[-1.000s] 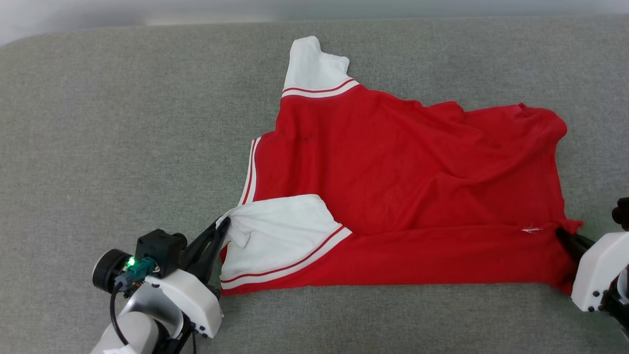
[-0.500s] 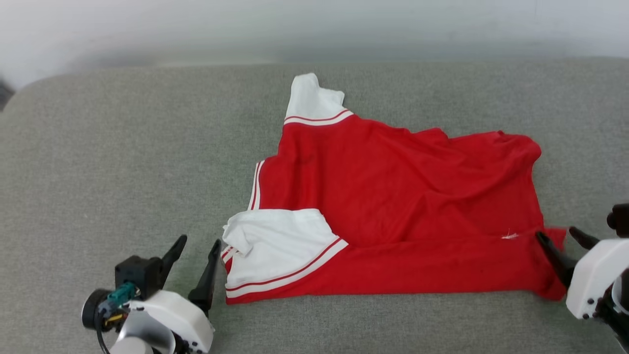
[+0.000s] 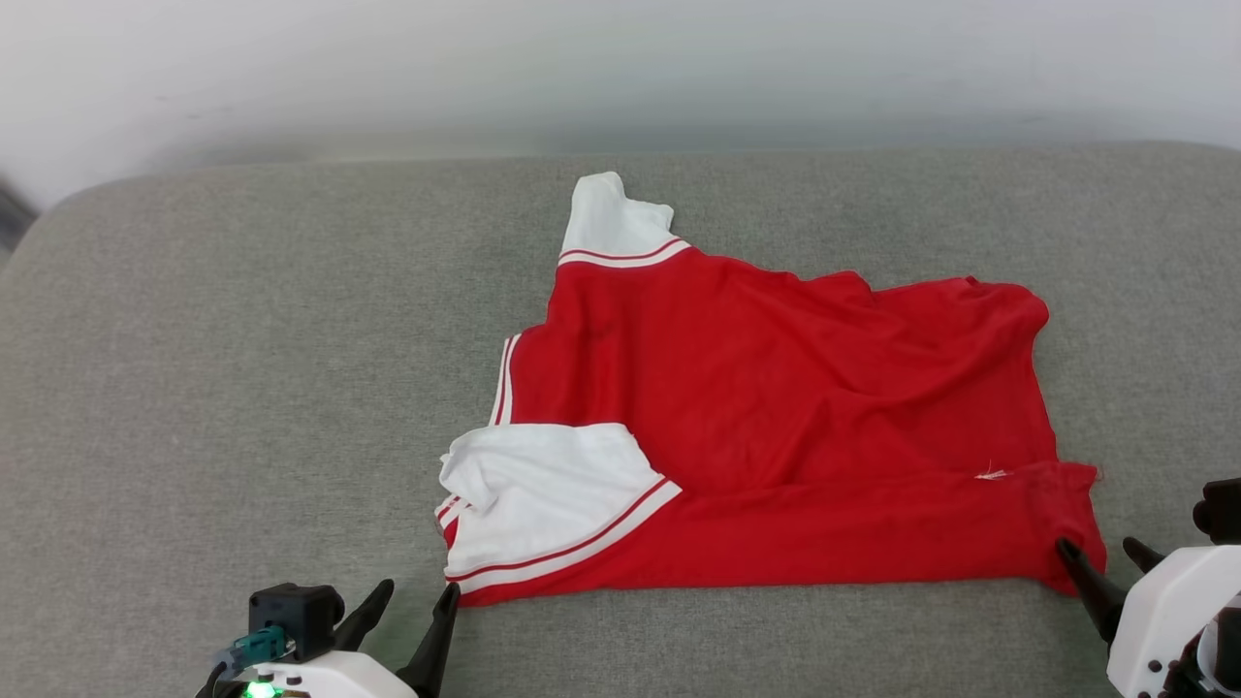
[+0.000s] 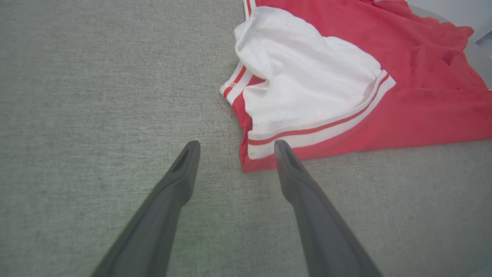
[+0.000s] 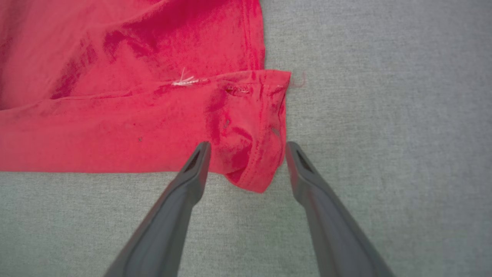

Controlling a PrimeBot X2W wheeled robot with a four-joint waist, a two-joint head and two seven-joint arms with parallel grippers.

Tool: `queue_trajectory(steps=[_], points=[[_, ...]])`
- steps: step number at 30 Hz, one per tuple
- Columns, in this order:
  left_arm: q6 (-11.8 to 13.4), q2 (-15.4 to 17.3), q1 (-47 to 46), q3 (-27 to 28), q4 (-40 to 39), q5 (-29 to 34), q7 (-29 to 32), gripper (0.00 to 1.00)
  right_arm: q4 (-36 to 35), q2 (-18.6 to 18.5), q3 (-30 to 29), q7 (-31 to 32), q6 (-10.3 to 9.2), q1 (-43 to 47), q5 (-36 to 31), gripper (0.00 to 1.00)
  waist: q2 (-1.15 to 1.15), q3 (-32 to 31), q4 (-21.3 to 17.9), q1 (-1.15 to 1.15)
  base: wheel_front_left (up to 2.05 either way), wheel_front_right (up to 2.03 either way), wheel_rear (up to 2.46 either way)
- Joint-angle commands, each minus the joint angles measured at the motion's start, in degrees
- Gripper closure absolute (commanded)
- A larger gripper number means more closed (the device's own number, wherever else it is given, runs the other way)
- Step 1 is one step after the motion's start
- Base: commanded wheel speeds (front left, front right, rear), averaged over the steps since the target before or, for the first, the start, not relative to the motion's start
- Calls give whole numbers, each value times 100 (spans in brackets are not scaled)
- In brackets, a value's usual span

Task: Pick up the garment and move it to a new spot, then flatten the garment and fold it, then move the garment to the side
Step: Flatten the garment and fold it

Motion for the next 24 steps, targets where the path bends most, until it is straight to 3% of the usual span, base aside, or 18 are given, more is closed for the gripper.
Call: queue_trajectory(steps=[1,9,18,20,21,24], points=[[45,14,18,-6,-51,-27,34,0,-70,51,-40,21,-4,43,-14,0,0,37,-25,0,0,0,0],[196,-30,-230,-112,-40,103,227,0,-382,206,-42,134,-3,17,-104,0,0,334,-169,0,0,0,0],[273,26,-383,-297,414,221,566,0,-695,129,-47,250,-3,-71,-117,0,0,617,-280,0,0,0,0],[225,-14,-412,-372,543,210,629,74,-741,113,-76,291,-4,-66,-117,0,0,627,-263,0,0,0,0],[190,-36,-432,-409,587,210,635,100,-757,108,-90,308,-4,-73,-113,0,0,623,-250,0,0,0,0],[49,-147,-445,-482,596,87,621,100,-719,49,-151,369,-4,-71,-126,0,0,575,-164,0,0,0,0]])
